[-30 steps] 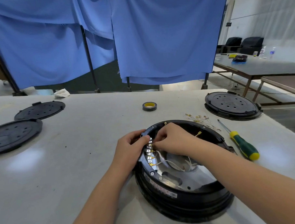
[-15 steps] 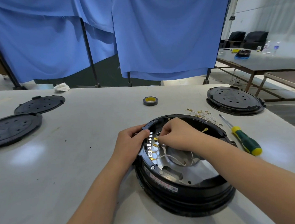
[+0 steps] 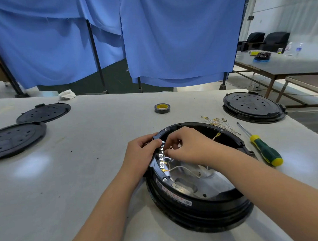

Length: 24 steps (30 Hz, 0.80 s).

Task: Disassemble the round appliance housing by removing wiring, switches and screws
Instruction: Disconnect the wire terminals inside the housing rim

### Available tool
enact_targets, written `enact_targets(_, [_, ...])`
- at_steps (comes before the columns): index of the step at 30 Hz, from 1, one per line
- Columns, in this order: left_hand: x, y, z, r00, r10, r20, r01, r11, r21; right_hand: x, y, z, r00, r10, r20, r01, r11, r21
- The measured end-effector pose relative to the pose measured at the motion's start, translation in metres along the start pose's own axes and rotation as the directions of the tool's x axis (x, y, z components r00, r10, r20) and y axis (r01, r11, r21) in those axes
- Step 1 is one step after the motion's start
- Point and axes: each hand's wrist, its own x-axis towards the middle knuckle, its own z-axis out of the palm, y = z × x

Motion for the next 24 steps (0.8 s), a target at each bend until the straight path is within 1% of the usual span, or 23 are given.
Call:
enact_targets(2, [0.0004,-0.0001,0.0000,1.000,0.005,0.000,-0.005,1.000,0.011,-0.0012,-0.0013,-0.0002,1.000,-0.015,0.025,0.016,0.999,-0.045])
enact_targets(6, [0.0009,-0.0009,0.0000,1.000,0.007,0.003,-0.007,1.000,0.021,-0.0022,-0.0026,-0.0017,0.999,-0.013,0.039,0.016,0.998,-0.067])
enact_targets(9, [0.0011,-0.0017,-0.0002,1.000,0.001,0.009,-0.001,1.000,0.024,-0.0016,-0.0033,-0.0007,1.000,0.004,0.007,-0.003,0.997,-0.082])
enact_targets(12, [0.0014,-0.0027,-0.0002,1.000,-0.007,0.003,0.007,0.999,0.041,-0.0018,-0.0022,-0.0005,0.998,0.051,-0.034,-0.054,0.996,-0.067])
enact_targets(17, [0.0020,-0.0035,-0.0004,1.000,0.002,0.000,-0.002,0.999,0.046,-0.0021,-0.0027,-0.0003,0.996,0.080,-0.048,-0.084,0.992,-0.091])
enact_targets(19, [0.0022,-0.0036,-0.0005,1.000,0.003,0.001,-0.003,0.999,0.042,-0.0028,-0.0029,-0.0003,0.997,0.062,-0.052,-0.068,0.991,-0.118])
enact_targets(22, [0.0026,-0.0037,-0.0005,1.000,0.004,-0.002,-0.004,0.999,0.033,-0.0034,-0.0028,-0.0012,0.998,-0.012,-0.063,-0.002,0.977,-0.214])
enact_targets(24, [0.0024,-0.0036,-0.0005,1.000,0.007,0.002,-0.007,1.000,0.028,-0.0033,-0.0042,-0.0023,0.997,-0.050,-0.057,0.037,0.976,-0.216])
